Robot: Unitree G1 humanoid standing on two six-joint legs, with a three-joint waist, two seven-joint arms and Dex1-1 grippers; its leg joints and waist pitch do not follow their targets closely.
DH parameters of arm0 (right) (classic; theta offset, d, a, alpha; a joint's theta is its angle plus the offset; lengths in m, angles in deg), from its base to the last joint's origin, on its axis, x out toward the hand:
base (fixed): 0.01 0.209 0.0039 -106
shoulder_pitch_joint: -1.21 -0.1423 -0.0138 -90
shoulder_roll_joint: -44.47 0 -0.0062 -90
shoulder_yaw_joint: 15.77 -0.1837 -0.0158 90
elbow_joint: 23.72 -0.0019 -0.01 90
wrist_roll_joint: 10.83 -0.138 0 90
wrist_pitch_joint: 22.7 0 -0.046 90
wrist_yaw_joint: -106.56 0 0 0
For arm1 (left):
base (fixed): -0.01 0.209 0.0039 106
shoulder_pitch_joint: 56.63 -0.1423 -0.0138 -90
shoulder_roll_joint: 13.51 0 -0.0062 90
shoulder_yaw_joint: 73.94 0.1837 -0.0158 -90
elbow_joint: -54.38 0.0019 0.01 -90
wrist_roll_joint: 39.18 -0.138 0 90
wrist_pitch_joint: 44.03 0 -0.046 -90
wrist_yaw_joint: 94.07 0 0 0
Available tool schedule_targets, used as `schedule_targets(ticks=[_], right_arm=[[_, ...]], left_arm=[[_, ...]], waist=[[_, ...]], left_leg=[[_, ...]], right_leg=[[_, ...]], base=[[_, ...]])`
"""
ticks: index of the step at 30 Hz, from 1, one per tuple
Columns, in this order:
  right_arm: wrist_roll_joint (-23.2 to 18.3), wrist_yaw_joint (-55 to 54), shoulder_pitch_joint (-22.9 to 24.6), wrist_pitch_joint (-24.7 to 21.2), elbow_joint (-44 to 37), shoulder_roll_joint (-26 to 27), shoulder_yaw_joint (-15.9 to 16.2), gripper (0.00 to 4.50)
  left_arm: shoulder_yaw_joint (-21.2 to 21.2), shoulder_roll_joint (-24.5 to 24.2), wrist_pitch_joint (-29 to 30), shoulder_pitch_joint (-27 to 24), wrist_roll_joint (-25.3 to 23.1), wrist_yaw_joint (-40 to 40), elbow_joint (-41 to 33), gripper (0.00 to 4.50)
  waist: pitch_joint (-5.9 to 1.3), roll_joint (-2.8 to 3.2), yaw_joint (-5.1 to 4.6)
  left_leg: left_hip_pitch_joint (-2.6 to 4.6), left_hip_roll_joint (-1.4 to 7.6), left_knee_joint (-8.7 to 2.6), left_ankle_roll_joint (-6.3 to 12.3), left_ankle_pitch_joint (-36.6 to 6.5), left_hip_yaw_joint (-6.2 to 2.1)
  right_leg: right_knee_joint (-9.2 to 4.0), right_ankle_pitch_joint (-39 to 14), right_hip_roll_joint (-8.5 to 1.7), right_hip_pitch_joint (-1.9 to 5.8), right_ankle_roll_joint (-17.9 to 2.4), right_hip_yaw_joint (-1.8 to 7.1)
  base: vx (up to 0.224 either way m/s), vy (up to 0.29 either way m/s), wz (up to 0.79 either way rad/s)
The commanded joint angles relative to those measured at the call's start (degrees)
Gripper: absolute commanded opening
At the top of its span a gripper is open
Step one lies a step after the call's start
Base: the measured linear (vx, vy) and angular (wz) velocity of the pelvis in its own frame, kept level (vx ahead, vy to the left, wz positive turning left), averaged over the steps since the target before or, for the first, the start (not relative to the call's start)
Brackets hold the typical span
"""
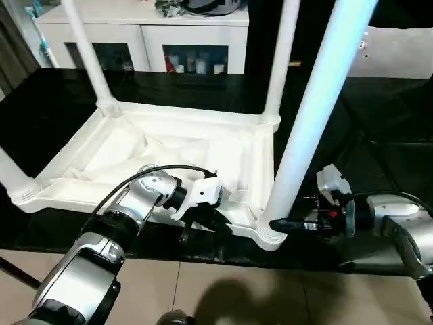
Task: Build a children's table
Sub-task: Rotate leg to tighten
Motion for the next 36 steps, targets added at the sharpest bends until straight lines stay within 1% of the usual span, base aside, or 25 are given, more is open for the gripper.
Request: schedule_targets(ticks=[1,4,6,7,9,10,11,12,13,14,15,16,18,19,21,22,23,24,26,30,31,32,33,35,36], right_arm=[[-0.42,0.76,-0.77,-0.64,0.28,0.03,0.73,1.95],[-0.82,0.68,-0.51,-1.29,-0.35,0.47,0.77,1.93],[-1.79,-1.99,0.34,-3.01,-2.97,2.01,0.15,1.93],[-1.79,-1.99,0.34,-3.01,-2.97,2.01,0.15,1.93],[-1.10,-9.29,1.15,-5.72,-5.73,5.26,-0.13,1.93],[-0.02,-12.97,1.15,-6.26,-6.00,7.04,-0.25,1.93],[0.67,-15.34,1.16,-6.61,-6.18,8.19,-0.33,1.93],[2.38,-21.88,0.63,-8.09,-5.82,11.43,-0.94,1.93],[3.81,-27.17,-0.10,-9.20,-5.18,14.20,-1.49,1.92],[4.76,-31.44,-0.91,-10.62,-4.53,16.47,-2.08,1.91],[4.89,-32.05,-1.04,-10.82,-4.45,16.79,-2.18,1.91],[6.08,-37.95,-2.23,-12.80,-3.70,19.97,-3.26,1.91],[7.14,-43.23,-3.21,-14.50,-3.22,22.85,-4.43,1.91],[8.12,-46.94,-3.91,-15.53,-3.03,24.92,-5.10,1.91],[8.36,-47.85,-4.01,-15.82,-3.17,25.46,-5.23,1.91],[8.75,-49.28,-4.17,-16.27,-3.39,26.30,-5.44,2.26],[9.39,-49.52,-4.23,-14.72,-3.54,26.81,-4.91,2.47],[9.39,-49.52,-4.23,-14.72,-3.54,26.81,-4.91,2.47],[9.37,-48.53,-3.45,-11.68,-4.56,26.68,-4.89,2.71],[8.22,-45.82,-2.72,-11.36,-5.78,24.31,-6.49,3.03],[7.88,-44.70,-2.56,-11.07,-5.91,23.12,-6.95,3.20],[7.69,-43.62,-2.42,-10.88,-5.92,22.03,-7.17,3.20],[7.61,-42.78,-2.30,-10.74,-5.91,21.17,-7.34,3.36],[7.27,-37.07,-1.59,-8.64,-5.34,16.56,-7.78,3.48],[7.00,-35.79,-1.43,-8.17,-5.32,15.80,-7.86,3.58]], left_arm=[[0.22,0.74,-0.85,0.87,1.15,-1.36,-1.66,0.00],[-0.45,1.30,0.25,1.26,0.97,0.54,-1.00,0.00],[-1.79,2.60,3.81,1.72,1.21,3.82,-1.05,0.00],[-1.79,2.60,3.81,1.72,1.21,3.82,-1.05,0.00],[-3.48,4.91,8.06,3.00,1.62,9.33,-0.75,0.00],[-4.00,5.88,9.07,3.56,1.67,11.42,-0.44,0.00],[-4.34,6.51,9.73,3.92,1.70,12.76,-0.24,0.00],[-4.86,7.97,10.87,4.63,1.55,15.78,0.22,0.00],[-5.11,9.28,11.44,5.13,1.25,18.31,0.66,0.00],[-5.36,10.52,11.95,5.55,0.91,20.93,1.18,0.00],[-5.42,10.71,12.04,5.62,0.88,21.34,1.28,0.00],[-6.04,12.57,13.13,6.25,0.66,25.25,2.11,0.00],[-6.73,14.15,13.85,6.77,0.65,28.71,2.80,0.00],[-7.19,14.98,14.30,7.06,0.56,30.46,3.10,0.00],[-7.35,15.30,14.54,7.16,0.48,31.13,3.16,0.00],[-7.60,15.81,14.90,7.30,0.35,32.18,3.26,0.00],[-7.89,16.55,14.98,7.53,0.13,33.49,3.45,0.00],[-7.89,16.55,14.98,7.53,0.13,33.49,3.45,0.00],[-7.74,16.82,13.94,7.39,-0.53,34.33,3.15,0.00],[-6.87,14.98,11.77,6.33,-0.68,31.78,2.11,0.00],[-6.73,14.28,11.10,5.85,-0.39,30.33,1.64,0.00],[-6.62,13.72,10.80,5.49,-0.23,29.32,1.27,0.00],[-6.59,13.29,10.59,5.18,-0.18,28.55,1.00,0.00],[-6.21,11.12,8.80,3.74,0.52,23.82,-0.36,0.00],[-6.12,10.75,8.30,3.49,0.65,22.92,-0.61,0.00]], waist=[[-3.91,-1.60,-0.32],[-3.84,-1.67,-0.34],[-3.77,-1.72,-0.32],[-3.71,-1.77,-0.36],[-3.68,-1.57,-0.32],[-3.52,-1.59,-0.54],[-3.55,-1.68,-0.89],[-3.51,-1.30,-1.30],[-3.62,-1.49,-1.58],[-3.72,-1.47,-2.32],[-3.79,-1.53,-3.08],[-3.83,-1.56,-3.31],[-3.90,-1.64,-3.58],[-3.93,-0.96,-3.61],[-4.07,-1.32,-3.86],[-4.06,-1.22,-3.89],[-4.11,-1.16,-4.00],[-4.14,-1.15,-4.01],[-4.07,-1.11,-4.05],[-4.04,-1.29,-3.97],[-4.02,-1.22,-3.87],[-4.00,-1.27,-3.82],[-3.95,-1.08,-3.75],[-3.96,-1.18,-3.75],[-3.94,-1.24,-3.61]], left_leg=[[1.36,3.68,-4.09,3.62,-14.44,-1.27],[1.34,3.65,-4.09,3.66,-14.36,-1.24],[1.42,3.61,-4.09,3.50,-14.60,-1.26],[1.41,3.56,-4.14,3.39,-14.52,-1.27],[1.55,3.50,-4.14,3.05,-14.82,-1.33],[1.62,3.53,-4.22,2.74,-15.20,-1.26],[1.49,3.27,-4.20,2.09,-15.50,-1.38],[1.55,3.10,-4.32,1.21,-16.14,-1.52],[1.50,2.98,-4.33,0.88,-16.56,-1.65],[1.22,3.02,-4.52,0.24,-16.78,-1.92],[1.33,3.02,-4.53,0.28,-17.06,-1.89],[1.29,2.97,-4.44,0.45,-16.73,-1.86],[1.13,2.56,-4.16,1.40,-15.39,-1.58],[1.02,2.42,-4.08,1.96,-13.90,-1.54],[0.88,2.49,-4.15,2.40,-12.82,-1.48],[0.89,2.60,-4.16,2.51,-12.42,-1.45],[0.80,2.62,-4.20,2.80,-11.97,-1.45],[0.83,2.61,-4.15,2.91,-11.88,-1.37],[0.83,2.75,-4.21,3.16,-12.06,-1.38],[0.86,2.71,-4.13,3.93,-12.10,-1.27],[0.85,2.72,-4.11,4.17,-12.20,-1.28],[0.90,2.78,-4.11,4.22,-12.29,-1.26],[0.84,2.79,-4.11,4.37,-12.31,-1.27],[0.82,2.77,-4.08,4.43,-12.47,-1.24],[0.78,2.80,-4.08,4.52,-12.77,-1.30]], right_leg=[[-4.44,-24.06,-4.39,2.54,-8.98,2.69],[-4.50,-24.66,-4.36,2.49,-8.68,2.68],[-4.68,-26.17,-4.39,2.41,-8.23,2.63],[-4.79,-26.75,-4.35,2.40,-7.90,2.64],[-4.95,-28.00,-4.37,2.26,-7.37,2.62],[-5.08,-28.32,-4.16,2.04,-7.30,2.70],[-5.06,-29.07,-4.18,2.12,-7.10,2.54],[-5.40,-30.21,-4.08,1.97,-6.38,2.37],[-5.36,-30.43,-4.21,2.15,-6.15,2.17],[-5.19,-29.75,-4.19,2.39,-5.97,2.06],[-5.23,-28.30,-4.07,2.28,-6.28,2.16],[-5.15,-27.40,-4.05,2.31,-6.53,2.25],[-5.14,-26.17,-4.14,2.39,-7.16,2.36],[-5.17,-26.09,-4.18,2.44,-6.96,2.35],[-5.08,-24.28,-3.92,2.65,-6.85,2.35],[-4.95,-23.25,-3.89,2.60,-7.10,2.45],[-4.80,-21.71,-3.83,2.66,-7.54,2.47],[-4.78,-21.11,-3.81,2.65,-7.68,2.48],[-4.62,-19.73,-3.85,2.72,-8.43,2.56],[-4.66,-19.72,-3.92,2.90,-8.65,2.61],[-4.73,-19.92,-3.95,2.98,-8.55,2.60],[-4.72,-19.96,-3.97,2.99,-8.50,2.64],[-4.69,-20.00,-3.98,2.95,-8.60,2.65],[-4.74,-20.33,-3.98,3.00,-8.64,2.61],[-4.80,-20.74,-4.10,3.13,-8.49,2.57]], base=[[0.000,0.000,0.00],[0.000,0.000,0.00],[0.000,0.000,0.00],[0.000,0.000,0.00],[0.000,0.000,0.00],[0.000,0.000,0.00],[0.000,0.000,0.00],[0.000,0.000,0.00],[0.000,0.000,0.00],[0.000,0.000,0.00],[0.000,0.000,0.00],[0.000,0.000,0.00],[0.000,0.000,0.00],[0.000,0.000,0.00],[0.000,0.000,0.00],[0.000,0.000,0.00],[0.000,0.000,0.00],[0.000,0.000,0.00],[0.000,0.000,0.00],[0.000,0.000,0.00],[0.000,0.000,0.00],[0.000,0.000,0.00],[0.000,0.000,0.00],[0.000,0.000,0.00],[0.000,0.000,0.00]])
